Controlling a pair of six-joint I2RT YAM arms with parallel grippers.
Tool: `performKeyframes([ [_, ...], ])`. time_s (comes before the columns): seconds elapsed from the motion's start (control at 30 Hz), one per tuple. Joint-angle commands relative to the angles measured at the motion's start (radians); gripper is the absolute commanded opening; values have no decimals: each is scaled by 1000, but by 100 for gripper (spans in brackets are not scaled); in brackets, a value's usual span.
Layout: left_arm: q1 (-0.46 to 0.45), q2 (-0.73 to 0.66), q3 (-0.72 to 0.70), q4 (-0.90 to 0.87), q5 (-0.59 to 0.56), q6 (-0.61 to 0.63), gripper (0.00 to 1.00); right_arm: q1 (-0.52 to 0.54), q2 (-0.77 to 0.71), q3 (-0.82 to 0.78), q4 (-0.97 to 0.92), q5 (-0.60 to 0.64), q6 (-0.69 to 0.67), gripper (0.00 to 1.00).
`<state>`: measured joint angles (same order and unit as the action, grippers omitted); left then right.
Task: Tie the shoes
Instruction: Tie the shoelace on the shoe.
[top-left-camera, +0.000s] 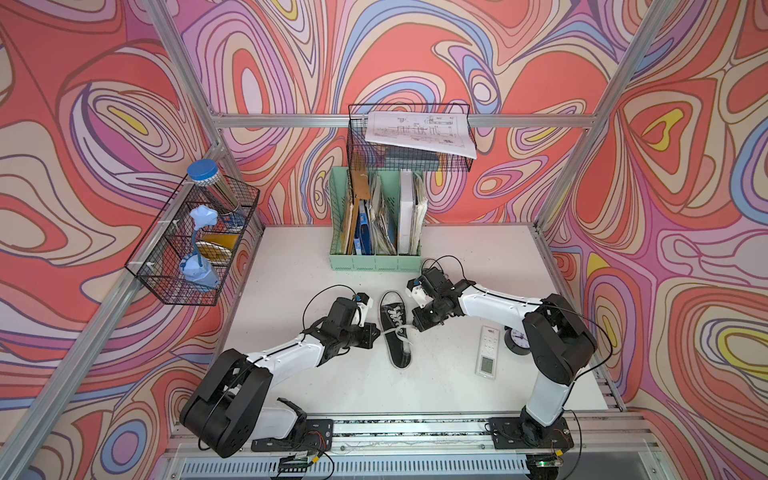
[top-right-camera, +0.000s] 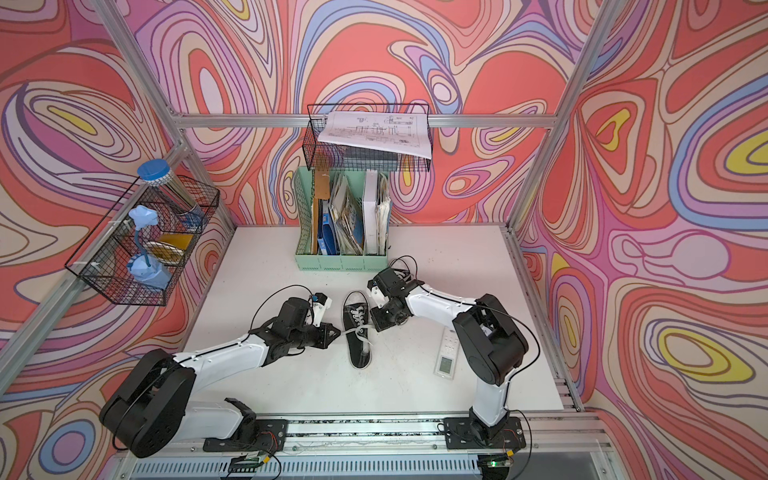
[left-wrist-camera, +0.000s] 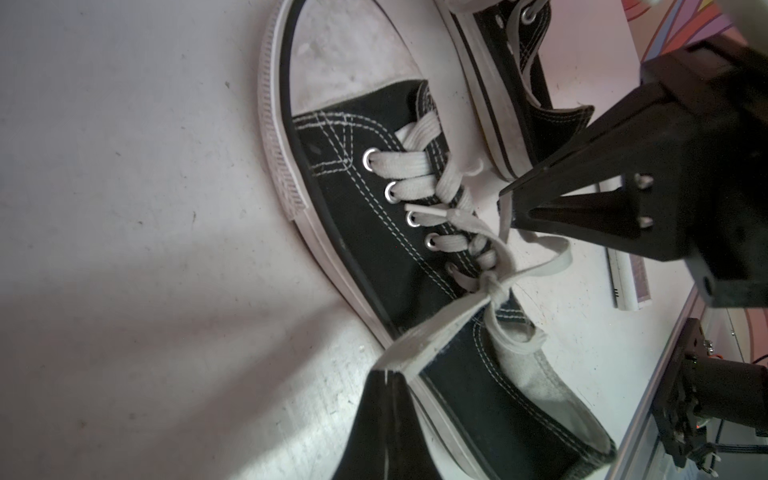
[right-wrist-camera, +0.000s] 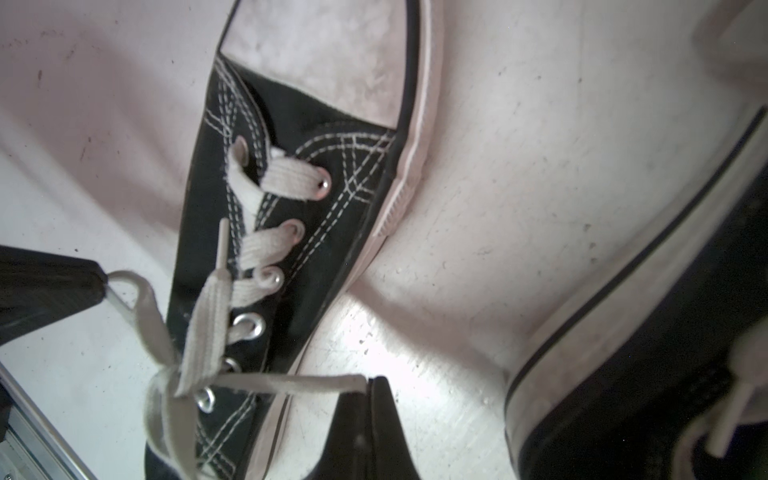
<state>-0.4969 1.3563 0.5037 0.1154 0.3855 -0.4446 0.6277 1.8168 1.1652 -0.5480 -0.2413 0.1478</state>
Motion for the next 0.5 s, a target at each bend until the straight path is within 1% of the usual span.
performKeyframes([
  [0.0, 8, 14, -23, -42, -47, 13, 0, -10, 29, 13, -29, 97, -8, 0],
  [0.47, 8, 35, -39, -39, -71, 13, 0, -23, 43, 7, -40, 149, -7, 0],
])
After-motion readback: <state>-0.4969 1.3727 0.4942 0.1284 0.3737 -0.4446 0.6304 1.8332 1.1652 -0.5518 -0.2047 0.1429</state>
